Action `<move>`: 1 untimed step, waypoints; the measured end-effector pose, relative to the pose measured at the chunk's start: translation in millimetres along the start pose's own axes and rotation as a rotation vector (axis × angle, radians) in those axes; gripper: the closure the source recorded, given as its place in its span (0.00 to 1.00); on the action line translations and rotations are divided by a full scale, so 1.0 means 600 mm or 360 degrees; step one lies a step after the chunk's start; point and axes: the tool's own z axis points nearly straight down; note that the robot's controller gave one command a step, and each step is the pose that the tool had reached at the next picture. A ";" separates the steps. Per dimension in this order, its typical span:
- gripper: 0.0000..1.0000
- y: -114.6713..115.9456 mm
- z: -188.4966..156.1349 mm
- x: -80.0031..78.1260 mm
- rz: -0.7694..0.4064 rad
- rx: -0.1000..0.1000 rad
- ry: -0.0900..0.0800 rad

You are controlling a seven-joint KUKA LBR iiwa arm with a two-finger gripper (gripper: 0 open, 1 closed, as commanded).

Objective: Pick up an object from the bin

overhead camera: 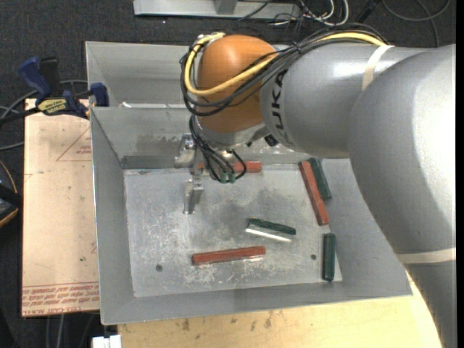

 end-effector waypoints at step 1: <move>0.00 -0.021 0.042 0.084 -0.0113 0.0006 0.0001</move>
Offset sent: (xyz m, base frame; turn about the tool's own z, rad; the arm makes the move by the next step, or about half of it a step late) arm -0.0549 -0.0953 -0.0431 -0.2141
